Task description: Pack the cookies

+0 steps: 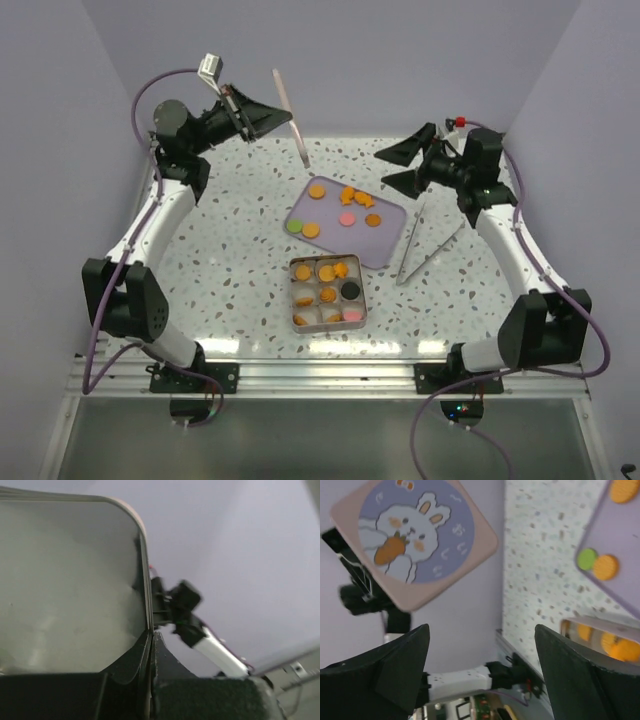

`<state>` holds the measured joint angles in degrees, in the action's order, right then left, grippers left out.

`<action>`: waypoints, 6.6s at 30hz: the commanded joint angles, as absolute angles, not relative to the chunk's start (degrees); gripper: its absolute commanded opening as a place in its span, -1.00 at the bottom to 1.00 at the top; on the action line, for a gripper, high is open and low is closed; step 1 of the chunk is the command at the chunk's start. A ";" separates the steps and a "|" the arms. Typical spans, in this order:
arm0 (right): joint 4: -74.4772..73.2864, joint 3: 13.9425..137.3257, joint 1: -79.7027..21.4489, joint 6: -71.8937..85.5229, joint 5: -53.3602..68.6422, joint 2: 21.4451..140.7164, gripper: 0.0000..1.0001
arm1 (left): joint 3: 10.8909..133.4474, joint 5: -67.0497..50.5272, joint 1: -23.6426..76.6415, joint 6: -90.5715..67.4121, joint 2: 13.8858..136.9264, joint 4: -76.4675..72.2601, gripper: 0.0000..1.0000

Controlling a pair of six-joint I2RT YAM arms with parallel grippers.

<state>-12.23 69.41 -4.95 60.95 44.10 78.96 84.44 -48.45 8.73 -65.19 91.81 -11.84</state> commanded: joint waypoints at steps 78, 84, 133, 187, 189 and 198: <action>-11.08 10.55 -8.09 88.95 23.55 5.18 -1.00 | 46.42 -31.46 7.12 -29.62 75.50 30.94 1.00; -9.59 12.04 -8.35 82.27 24.87 14.75 -1.00 | 38.77 -34.45 8.09 -34.52 73.74 25.16 1.00; 7.31 0.62 -44.03 92.02 -12.13 27.25 0.28 | 31.73 -40.43 12.04 -46.23 81.38 11.34 0.99; 2.04 26.17 -52.47 84.82 -7.82 67.49 0.70 | 34.01 -39.90 15.91 -48.08 79.98 9.49 0.97; 0.18 28.47 -52.82 83.33 -8.17 68.29 0.69 | 34.45 -39.99 15.91 -47.90 80.16 9.58 0.97; -13.17 38.75 -53.35 80.59 -8.88 71.89 0.75 | 35.51 -40.17 16.00 -47.29 81.03 10.02 0.97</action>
<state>-10.07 34.63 -52.93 81.21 -7.60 71.24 33.06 -38.76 15.53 -48.31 81.21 11.03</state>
